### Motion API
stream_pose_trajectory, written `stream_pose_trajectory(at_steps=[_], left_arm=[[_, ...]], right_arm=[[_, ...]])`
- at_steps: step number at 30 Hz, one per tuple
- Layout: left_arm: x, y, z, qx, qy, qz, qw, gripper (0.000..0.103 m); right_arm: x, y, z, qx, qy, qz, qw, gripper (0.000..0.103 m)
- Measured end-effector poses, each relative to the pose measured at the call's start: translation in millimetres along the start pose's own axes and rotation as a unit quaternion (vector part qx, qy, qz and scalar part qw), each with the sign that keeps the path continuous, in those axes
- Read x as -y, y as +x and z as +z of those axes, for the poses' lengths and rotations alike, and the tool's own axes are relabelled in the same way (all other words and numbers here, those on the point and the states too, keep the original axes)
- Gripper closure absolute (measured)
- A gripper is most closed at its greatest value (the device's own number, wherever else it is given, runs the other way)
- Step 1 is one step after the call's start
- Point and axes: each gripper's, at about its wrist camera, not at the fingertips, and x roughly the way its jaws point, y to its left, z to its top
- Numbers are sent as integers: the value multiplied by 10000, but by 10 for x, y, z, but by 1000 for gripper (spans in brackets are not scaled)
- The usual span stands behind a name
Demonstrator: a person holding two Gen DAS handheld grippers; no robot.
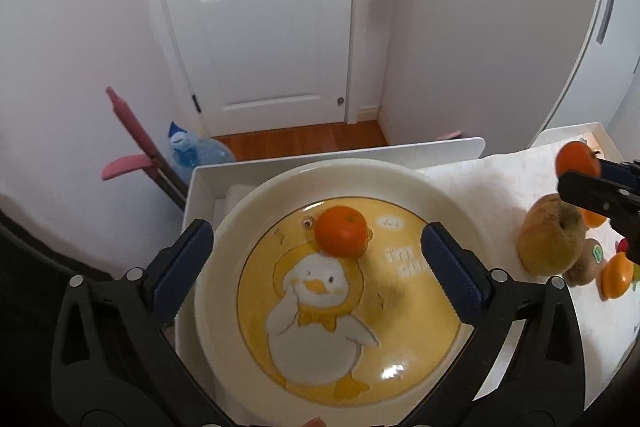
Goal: Organize fruits
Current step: 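Carry both tangerines to the duck plate and release the left tool's tangerine onto it, then lower the right tool's tangerine into the duck plate and open it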
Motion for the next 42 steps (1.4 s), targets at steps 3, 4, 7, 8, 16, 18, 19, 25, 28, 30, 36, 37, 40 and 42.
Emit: stream_pose_trajectory(at_steps=[3, 4, 7, 8, 16, 18, 19, 25, 28, 30, 36, 37, 40, 42], left_arm=[[-3, -156, -38, -21, -94, 85, 9999, 0], [-25, -183, -47, -25, -124, 104, 9999, 0], [-65, -324, -83, -18, -272, 151, 9995, 0], [-77, -367, -93, -11, -324, 172, 9993, 0], [-158, -594, -188, -31, -490, 450, 9978, 0], [-190, -631, -217, -33, -567, 487, 9972, 0], [-199, -636, -222, -39, -604, 493, 9969, 0], [-228, -665, -348, -113, -661, 588, 9960, 0], [-226, -659, -412, -153, -648, 592, 9960, 0], [-230, -641, -450, -184, -641, 597, 9960, 0], [-268, -652, -483, -204, -687, 576, 9958, 0], [-280, -650, -476, -203, -698, 568, 9957, 0], [-280, -682, -470, -205, -709, 566, 9957, 0], [-290, -696, -466, -204, -710, 583, 9956, 0]], right_arm=[[-24, -3, 22, -50, -138, 126, 9998, 67], [-37, -7, 29, -59, -183, 159, 9997, 67], [-93, -3, 78, -108, -390, 323, 9987, 67], [-103, -5, 83, -120, -437, 372, 9983, 67], [-301, 185, 139, -301, -870, 752, 9929, 67], [-362, 255, 153, -360, -961, 834, 9912, 67], [-401, 312, 164, -423, -1008, 879, 9901, 67], [-540, 588, 125, -623, -1335, 944, 9846, 67], [-595, 697, 84, -668, -1445, 973, 9824, 67], [-616, 741, 66, -673, -1477, 986, 9818, 67], [-665, 757, 35, -656, -1627, 901, 9804, 65], [-668, 749, 34, -674, -1651, 866, 9802, 53], [-646, 719, 52, -687, -1564, 925, 9810, 18], [-623, 672, 50, -617, -1503, 992, 9817, 6]])
